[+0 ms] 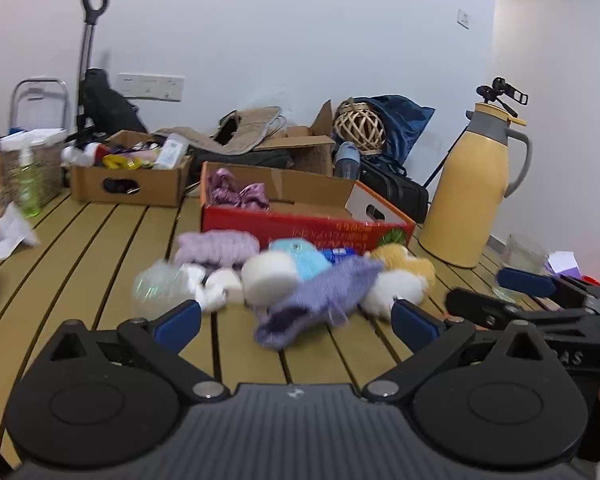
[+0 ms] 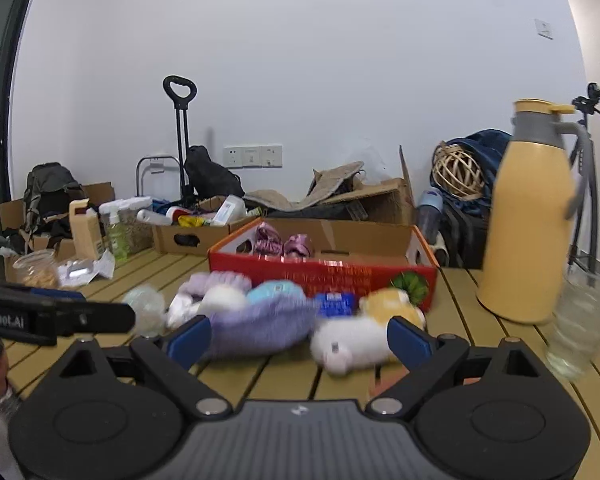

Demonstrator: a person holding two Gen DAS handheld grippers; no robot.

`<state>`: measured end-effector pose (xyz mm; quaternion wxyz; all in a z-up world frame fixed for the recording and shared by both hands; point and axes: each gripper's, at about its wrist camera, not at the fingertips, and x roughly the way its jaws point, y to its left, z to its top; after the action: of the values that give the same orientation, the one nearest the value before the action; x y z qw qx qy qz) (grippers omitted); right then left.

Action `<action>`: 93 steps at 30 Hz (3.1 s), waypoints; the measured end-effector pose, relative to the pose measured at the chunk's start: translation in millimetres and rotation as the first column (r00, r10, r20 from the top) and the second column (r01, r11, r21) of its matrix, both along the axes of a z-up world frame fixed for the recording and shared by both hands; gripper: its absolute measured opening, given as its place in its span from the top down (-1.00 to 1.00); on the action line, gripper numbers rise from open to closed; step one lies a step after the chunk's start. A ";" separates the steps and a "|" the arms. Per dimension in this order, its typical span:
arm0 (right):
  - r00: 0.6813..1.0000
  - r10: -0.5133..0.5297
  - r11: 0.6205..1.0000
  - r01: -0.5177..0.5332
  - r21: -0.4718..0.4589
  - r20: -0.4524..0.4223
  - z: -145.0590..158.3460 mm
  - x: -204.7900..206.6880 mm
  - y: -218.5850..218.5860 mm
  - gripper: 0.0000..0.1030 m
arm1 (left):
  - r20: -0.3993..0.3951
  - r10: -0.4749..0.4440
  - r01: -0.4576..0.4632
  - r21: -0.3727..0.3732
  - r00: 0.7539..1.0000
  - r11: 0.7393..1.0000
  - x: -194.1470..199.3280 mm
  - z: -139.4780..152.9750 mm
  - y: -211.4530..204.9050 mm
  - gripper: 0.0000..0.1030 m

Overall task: Organize soft objects
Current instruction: 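Close both grippers on the lavender knit cloth, then carry the lavender cloth into the cardboard box and open both grippers, then move both tools back over the table items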

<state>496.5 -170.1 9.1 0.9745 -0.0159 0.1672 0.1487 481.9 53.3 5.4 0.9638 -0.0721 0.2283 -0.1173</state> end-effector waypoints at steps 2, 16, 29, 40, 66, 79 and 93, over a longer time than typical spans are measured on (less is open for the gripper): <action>1.000 -0.009 1.000 0.009 0.008 -0.008 1.0 28.5 4.7 -0.82 | -0.018 -0.009 0.008 -0.029 1.000 1.000 25.4 -5.3 7.3 -1.00; 0.973 0.057 0.994 -0.077 -0.083 -0.225 -48.0 108.6 46.4 0.29 | -0.293 -0.050 -0.056 -0.342 0.955 0.938 84.6 -60.8 60.9 -0.99; 0.944 0.102 0.986 -0.054 0.157 -0.313 -62.2 73.0 28.8 0.00 | -0.227 -0.195 0.137 -0.245 0.954 0.960 73.9 -77.1 28.4 0.58; 0.961 0.137 0.972 -0.083 0.221 -0.240 -49.5 23.2 15.3 0.57 | -0.089 -0.352 0.319 -0.265 0.932 0.910 27.2 -52.4 11.9 0.87; 0.903 -0.110 0.994 0.088 -0.071 -0.415 -8.6 442.2 -28.8 -0.09 | -0.264 -0.185 0.158 -0.119 0.947 0.980 406.1 -7.4 -91.5 0.14; 0.981 -0.035 0.998 0.025 -0.057 -0.189 108.9 287.5 -36.9 -0.45 | -0.057 -0.099 0.098 -0.009 0.993 0.995 246.3 118.1 -45.0 -0.71; 0.996 0.084 0.996 -0.083 -0.032 0.037 111.1 -11.6 -36.6 -0.90 | 0.145 -0.018 0.005 0.089 0.989 0.996 -34.2 82.6 -8.8 -0.98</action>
<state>484.9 -206.7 120.2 0.9701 -0.0406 0.1501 0.1864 447.7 44.6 88.1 0.9794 -0.0191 0.1629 -0.1175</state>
